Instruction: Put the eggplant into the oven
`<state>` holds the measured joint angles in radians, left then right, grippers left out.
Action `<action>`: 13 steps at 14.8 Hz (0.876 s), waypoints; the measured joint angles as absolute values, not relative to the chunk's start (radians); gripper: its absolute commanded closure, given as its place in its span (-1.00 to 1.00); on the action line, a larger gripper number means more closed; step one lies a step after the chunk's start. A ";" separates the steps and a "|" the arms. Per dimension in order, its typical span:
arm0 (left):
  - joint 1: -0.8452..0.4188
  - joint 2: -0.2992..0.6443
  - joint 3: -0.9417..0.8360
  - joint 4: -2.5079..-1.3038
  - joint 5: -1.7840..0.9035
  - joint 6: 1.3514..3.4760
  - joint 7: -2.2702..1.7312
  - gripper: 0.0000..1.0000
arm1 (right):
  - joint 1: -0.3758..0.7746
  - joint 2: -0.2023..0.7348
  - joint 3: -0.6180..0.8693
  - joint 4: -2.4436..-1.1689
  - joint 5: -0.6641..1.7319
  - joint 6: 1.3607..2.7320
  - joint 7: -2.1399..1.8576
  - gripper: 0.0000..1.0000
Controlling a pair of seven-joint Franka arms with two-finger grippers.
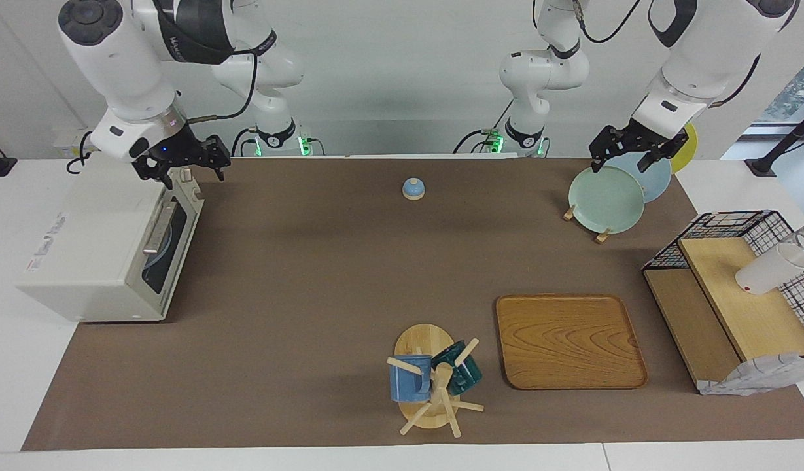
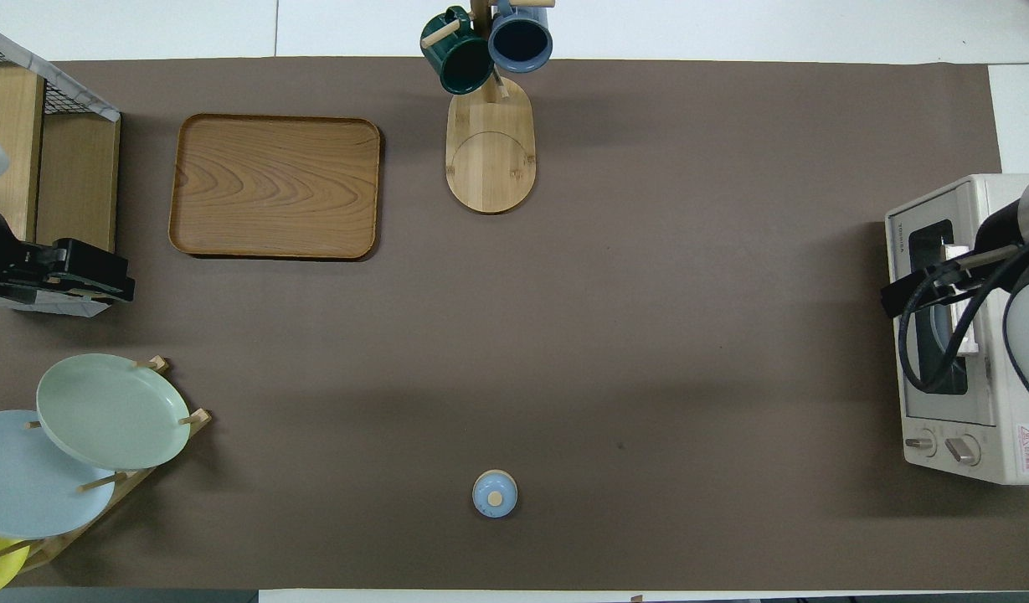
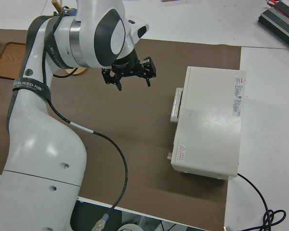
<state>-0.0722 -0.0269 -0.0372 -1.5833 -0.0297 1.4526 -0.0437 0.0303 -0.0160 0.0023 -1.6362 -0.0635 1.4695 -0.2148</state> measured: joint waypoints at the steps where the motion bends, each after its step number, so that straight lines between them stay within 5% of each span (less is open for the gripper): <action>1: -0.072 -0.027 -0.037 -1.583 -0.030 1.453 -0.044 -1.00 | 0.032 -0.018 0.000 -1.619 -0.061 1.456 -0.213 -1.00; 13: -0.072 -0.027 -0.037 -1.583 -0.030 1.453 -0.044 -1.00 | 0.017 -0.012 -0.016 -1.597 -0.050 1.451 -0.180 -1.00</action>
<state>-0.0722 -0.0269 -0.0372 -1.5833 -0.0297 1.4526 -0.0437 0.0170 -0.0122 -0.0164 -1.5972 -0.0503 1.4512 -0.1803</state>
